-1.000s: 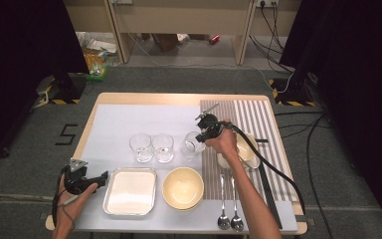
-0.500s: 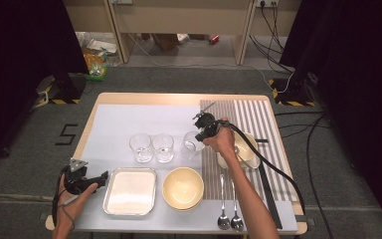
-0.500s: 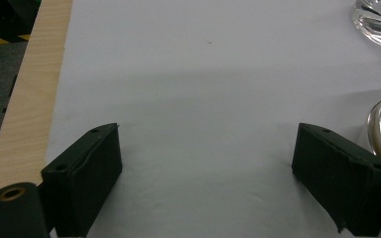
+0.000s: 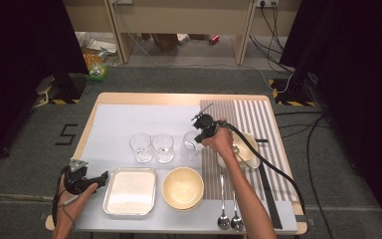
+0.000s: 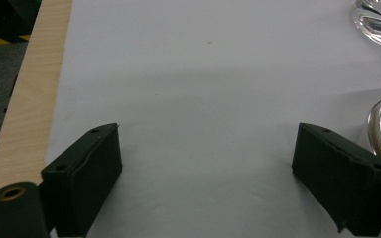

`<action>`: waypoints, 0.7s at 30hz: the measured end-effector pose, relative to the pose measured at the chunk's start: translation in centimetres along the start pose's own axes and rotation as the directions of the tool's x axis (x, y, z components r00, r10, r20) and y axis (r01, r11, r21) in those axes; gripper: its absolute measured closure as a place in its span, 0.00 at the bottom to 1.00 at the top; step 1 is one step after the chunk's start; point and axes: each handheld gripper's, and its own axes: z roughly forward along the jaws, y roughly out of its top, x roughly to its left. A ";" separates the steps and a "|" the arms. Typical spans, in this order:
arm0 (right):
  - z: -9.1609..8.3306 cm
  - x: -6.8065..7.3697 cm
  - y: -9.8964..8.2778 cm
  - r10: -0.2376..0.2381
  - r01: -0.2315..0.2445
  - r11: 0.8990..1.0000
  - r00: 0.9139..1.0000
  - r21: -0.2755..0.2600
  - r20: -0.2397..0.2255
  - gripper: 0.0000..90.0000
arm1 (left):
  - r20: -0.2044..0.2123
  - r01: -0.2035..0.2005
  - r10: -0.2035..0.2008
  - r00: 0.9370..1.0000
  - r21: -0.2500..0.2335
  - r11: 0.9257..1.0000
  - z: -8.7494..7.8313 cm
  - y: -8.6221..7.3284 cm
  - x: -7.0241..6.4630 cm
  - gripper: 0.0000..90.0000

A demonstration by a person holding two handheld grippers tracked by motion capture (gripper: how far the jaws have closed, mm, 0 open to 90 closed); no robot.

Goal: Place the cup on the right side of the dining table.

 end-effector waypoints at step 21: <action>-0.2 -0.1 0.0 0.004 -0.003 0.998 1.000 -0.068 0.019 0.94 | 0.003 0.002 -0.002 1.000 -0.002 1.000 0.0 0.0 0.0 0.13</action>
